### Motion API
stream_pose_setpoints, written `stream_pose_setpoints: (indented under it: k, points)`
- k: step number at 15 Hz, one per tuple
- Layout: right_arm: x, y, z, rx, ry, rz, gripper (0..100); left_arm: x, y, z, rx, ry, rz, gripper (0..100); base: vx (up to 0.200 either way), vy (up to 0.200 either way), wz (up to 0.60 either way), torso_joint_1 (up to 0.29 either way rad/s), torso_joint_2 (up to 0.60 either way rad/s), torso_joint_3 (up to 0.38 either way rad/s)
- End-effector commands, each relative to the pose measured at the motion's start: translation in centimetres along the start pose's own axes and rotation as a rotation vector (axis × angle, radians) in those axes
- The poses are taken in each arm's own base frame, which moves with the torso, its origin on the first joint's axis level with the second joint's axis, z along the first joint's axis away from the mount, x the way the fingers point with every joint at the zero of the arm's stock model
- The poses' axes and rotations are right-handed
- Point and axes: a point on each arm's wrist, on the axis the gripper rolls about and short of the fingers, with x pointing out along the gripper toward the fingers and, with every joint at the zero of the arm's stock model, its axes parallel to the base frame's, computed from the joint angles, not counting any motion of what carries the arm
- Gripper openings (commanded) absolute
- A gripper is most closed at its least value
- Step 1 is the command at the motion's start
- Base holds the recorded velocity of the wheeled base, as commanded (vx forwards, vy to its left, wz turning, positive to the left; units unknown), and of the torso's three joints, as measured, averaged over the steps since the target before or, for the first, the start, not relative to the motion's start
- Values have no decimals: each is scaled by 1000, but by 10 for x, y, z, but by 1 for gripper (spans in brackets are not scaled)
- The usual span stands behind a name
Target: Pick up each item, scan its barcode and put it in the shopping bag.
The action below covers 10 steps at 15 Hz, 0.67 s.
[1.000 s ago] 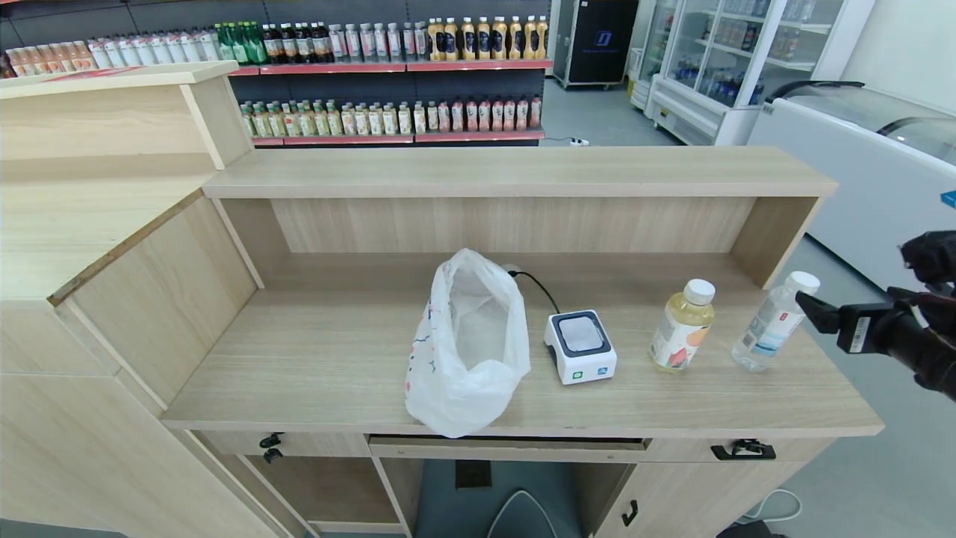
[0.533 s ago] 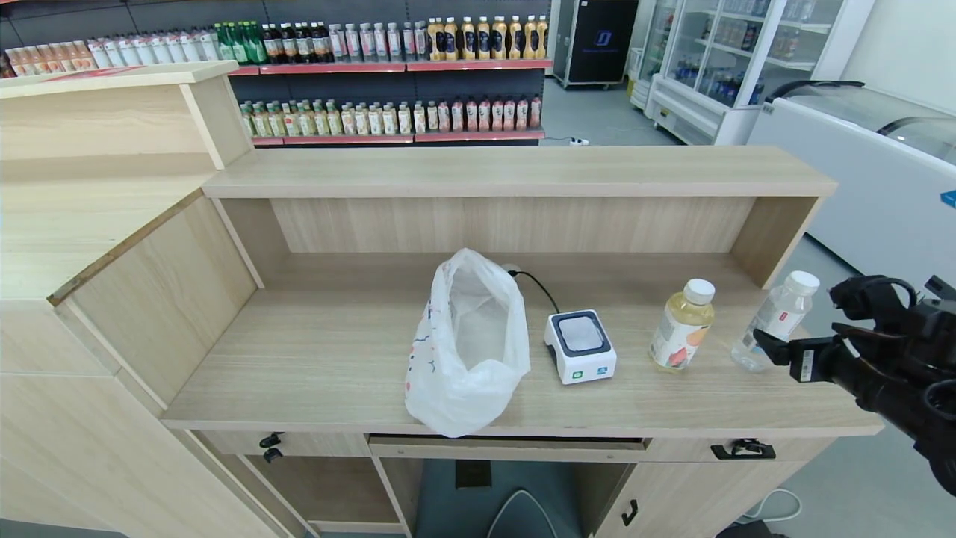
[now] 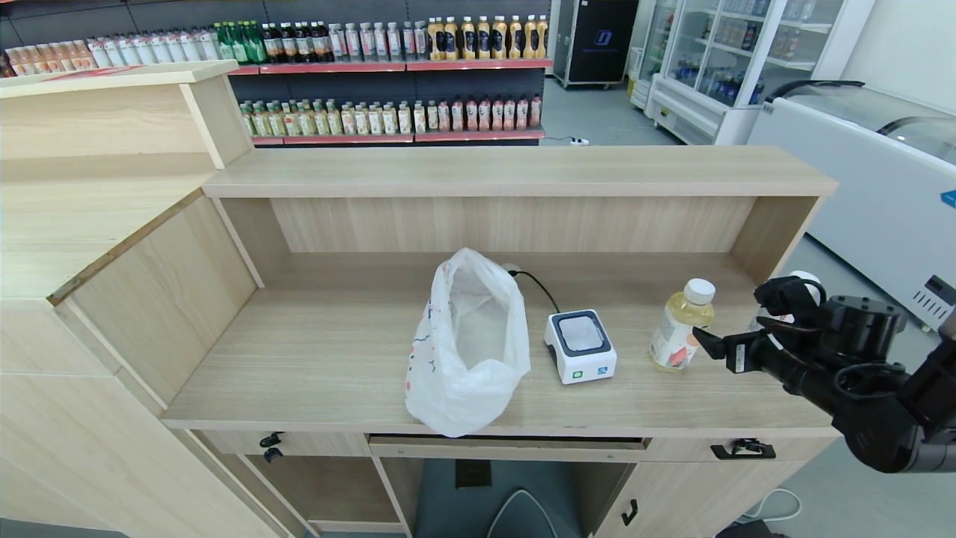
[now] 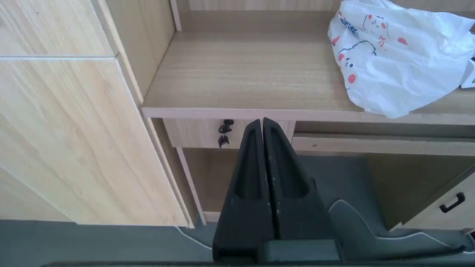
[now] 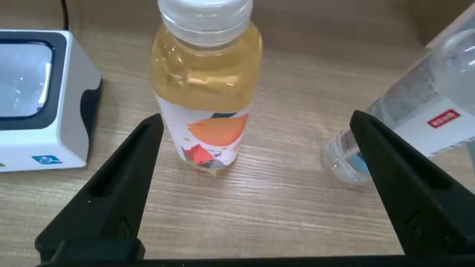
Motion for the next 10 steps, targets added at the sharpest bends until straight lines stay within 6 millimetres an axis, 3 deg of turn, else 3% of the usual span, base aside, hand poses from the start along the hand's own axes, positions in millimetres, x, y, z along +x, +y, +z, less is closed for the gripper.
stream_pose_setpoints:
  k: [1, 5, 10]
  points:
    - [13, 9, -9, -4, 16, 26, 100, 0, 0, 0, -2, 0, 0, 0, 0, 0, 0, 0, 0, 0]
    - [41, 18, -7, -17, -41, 37, 100, 0, 0, 0, 0, 0, 0, 0, 0, 0, 0, 0, 0, 0]
    - [64, 23, -20, -20, -33, 46, 100, 0, 0, 0, 0, 0, 0, 0, 0, 0, 0, 0, 0, 0]
